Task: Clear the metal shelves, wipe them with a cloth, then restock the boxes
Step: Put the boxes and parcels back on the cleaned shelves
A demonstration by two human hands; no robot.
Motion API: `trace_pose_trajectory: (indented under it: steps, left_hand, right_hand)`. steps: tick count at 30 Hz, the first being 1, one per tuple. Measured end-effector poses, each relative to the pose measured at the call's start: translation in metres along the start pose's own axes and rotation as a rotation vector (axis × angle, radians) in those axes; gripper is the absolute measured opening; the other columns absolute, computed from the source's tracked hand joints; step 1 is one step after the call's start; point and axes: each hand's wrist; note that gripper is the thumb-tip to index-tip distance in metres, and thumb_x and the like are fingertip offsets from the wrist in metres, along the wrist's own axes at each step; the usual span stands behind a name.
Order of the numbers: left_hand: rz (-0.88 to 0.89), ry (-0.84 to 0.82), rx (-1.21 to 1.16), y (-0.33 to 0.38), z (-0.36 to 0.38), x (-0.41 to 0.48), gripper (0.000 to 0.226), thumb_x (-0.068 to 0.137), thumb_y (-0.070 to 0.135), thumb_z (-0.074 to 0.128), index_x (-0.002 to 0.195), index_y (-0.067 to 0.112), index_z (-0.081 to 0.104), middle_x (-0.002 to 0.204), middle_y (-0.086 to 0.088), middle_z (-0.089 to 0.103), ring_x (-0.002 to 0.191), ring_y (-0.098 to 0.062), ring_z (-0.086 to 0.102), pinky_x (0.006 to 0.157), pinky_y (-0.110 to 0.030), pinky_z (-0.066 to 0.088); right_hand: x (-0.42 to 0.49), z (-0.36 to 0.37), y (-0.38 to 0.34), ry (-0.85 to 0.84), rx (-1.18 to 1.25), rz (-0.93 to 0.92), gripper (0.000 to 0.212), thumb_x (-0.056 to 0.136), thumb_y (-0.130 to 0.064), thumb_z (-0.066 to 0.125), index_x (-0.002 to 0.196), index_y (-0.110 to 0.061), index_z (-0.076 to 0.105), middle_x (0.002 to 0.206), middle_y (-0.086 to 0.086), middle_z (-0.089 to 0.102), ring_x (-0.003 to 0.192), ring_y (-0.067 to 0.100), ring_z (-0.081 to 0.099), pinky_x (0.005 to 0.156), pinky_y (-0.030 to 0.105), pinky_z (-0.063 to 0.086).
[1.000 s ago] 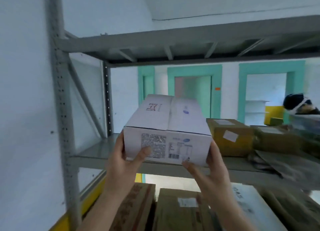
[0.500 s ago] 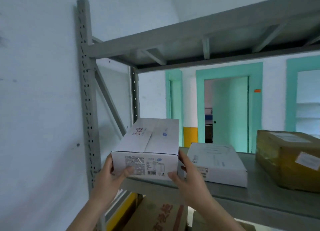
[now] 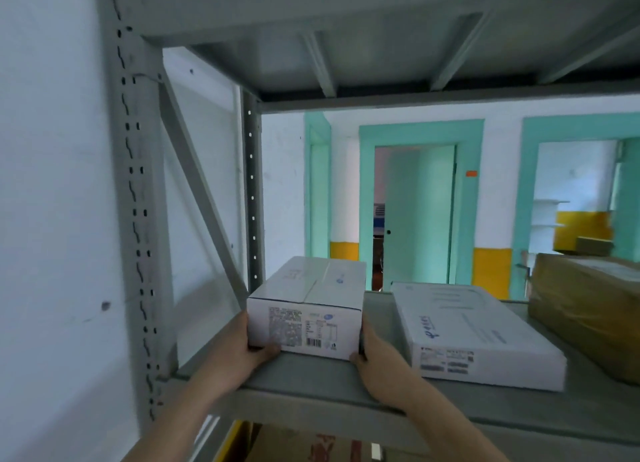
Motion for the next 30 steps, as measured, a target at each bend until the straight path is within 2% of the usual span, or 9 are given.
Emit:
trace_pose_trajectory:
  steps: [5, 9, 13, 16, 18, 20, 22, 25, 30]
  left_hand:
    - [0.015, 0.103, 0.127, -0.020, 0.009, 0.005, 0.073, 0.081, 0.072, 0.063, 0.140, 0.039, 0.037, 0.129, 0.018, 0.055, 0.118, -0.011, 0.058, 0.095, -0.035, 0.051]
    - [0.031, 0.112, 0.178, -0.026, 0.013, 0.005, 0.073, 0.086, 0.070, 0.059, 0.145, 0.038, 0.031, 0.142, 0.007, 0.056, 0.120, -0.016, 0.059, 0.097, -0.039, 0.052]
    - [0.042, 0.240, 0.166, -0.021, 0.011, -0.001, 0.098, 0.082, 0.055, 0.074, 0.156, 0.027, 0.016, 0.155, -0.004, 0.042, 0.136, -0.026, 0.047, 0.111, -0.048, 0.039]
    - [0.229, 0.574, -0.058, -0.019, 0.018, -0.028, 0.067, 0.089, 0.028, 0.072, 0.145, 0.016, 0.038, 0.143, -0.007, 0.046, 0.132, -0.027, 0.045, 0.113, -0.050, 0.036]
    - [0.393, 0.607, -0.277, 0.000, 0.042, -0.055, 0.045, 0.091, 0.027, 0.059, 0.132, 0.014, 0.047, 0.128, -0.008, 0.052, 0.120, -0.021, 0.049, 0.108, -0.037, 0.040]
    - [0.533, 0.430, -0.402, 0.030, 0.080, -0.078, 0.033, 0.091, 0.028, 0.052, 0.122, 0.015, 0.052, 0.117, 0.004, 0.057, 0.111, -0.007, 0.053, 0.104, -0.016, 0.038]
    - [0.575, 0.140, -0.491, 0.070, 0.127, -0.108, 0.019, 0.092, 0.028, 0.053, 0.112, 0.027, 0.056, 0.110, 0.020, 0.059, 0.107, 0.001, 0.056, 0.096, -0.007, 0.038]
    - [0.537, -0.194, -0.598, 0.117, 0.194, -0.156, 0.020, 0.091, 0.020, 0.059, 0.106, 0.033, 0.061, 0.103, 0.019, 0.064, 0.101, -0.006, 0.062, 0.089, -0.012, 0.044]
    - [0.381, -0.679, -0.588, 0.173, 0.291, -0.261, 0.024, 0.096, 0.009, 0.064, 0.097, 0.033, 0.068, 0.095, 0.014, 0.070, 0.095, -0.010, 0.066, 0.086, -0.030, 0.054]
  right_hand:
    - [0.007, 0.004, 0.009, 0.021, -0.037, 0.034, 0.058, 0.105, -0.022, 0.050, 0.157, -0.025, 0.025, 0.152, -0.002, 0.049, 0.137, 0.020, 0.048, 0.114, 0.034, 0.035]
    - [0.000, 0.007, 0.005, 0.110, -0.122, 0.048, 0.038, 0.106, -0.019, 0.047, 0.144, -0.019, 0.044, 0.138, 0.005, 0.061, 0.121, 0.024, 0.058, 0.097, 0.030, 0.044]
    - [-0.014, 0.011, -0.004, 0.337, -0.180, 0.082, 0.021, 0.106, -0.020, 0.043, 0.122, -0.017, 0.056, 0.114, 0.006, 0.068, 0.096, 0.021, 0.059, 0.086, 0.035, 0.051]
    - [-0.048, 0.020, -0.007, 0.449, -0.126, 0.011, 0.025, 0.105, -0.018, 0.044, 0.128, -0.015, 0.055, 0.118, 0.003, 0.065, 0.101, 0.019, 0.058, 0.092, 0.037, 0.051]
    - [-0.086, 0.024, 0.000, 0.478, -0.106, -0.062, 0.036, 0.103, -0.013, 0.049, 0.138, -0.020, 0.052, 0.127, -0.004, 0.060, 0.108, 0.010, 0.057, 0.092, 0.027, 0.049]
    - [-0.124, 0.026, 0.017, 0.528, -0.146, -0.092, 0.044, 0.101, -0.013, 0.052, 0.144, -0.022, 0.050, 0.137, -0.009, 0.055, 0.118, 0.005, 0.054, 0.099, 0.022, 0.046]
    - [-0.176, 0.019, 0.045, 0.600, -0.163, -0.033, 0.044, 0.100, -0.014, 0.052, 0.143, -0.025, 0.050, 0.141, -0.012, 0.052, 0.123, 0.005, 0.054, 0.102, 0.018, 0.043]
    - [-0.263, 0.002, 0.076, 0.687, -0.081, 0.167, 0.038, 0.101, -0.015, 0.056, 0.132, -0.037, 0.052, 0.129, -0.022, 0.053, 0.109, -0.001, 0.058, 0.090, 0.011, 0.045]
    - [-0.448, -0.001, 0.137, 0.844, 0.050, 0.562, 0.030, 0.100, -0.009, 0.056, 0.117, -0.033, 0.062, 0.099, -0.020, 0.069, 0.094, 0.000, 0.066, 0.083, 0.026, 0.055]
Point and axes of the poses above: each hand's wrist, its own x-axis towards the middle knuckle, its own z-axis out of the palm, y = z × x
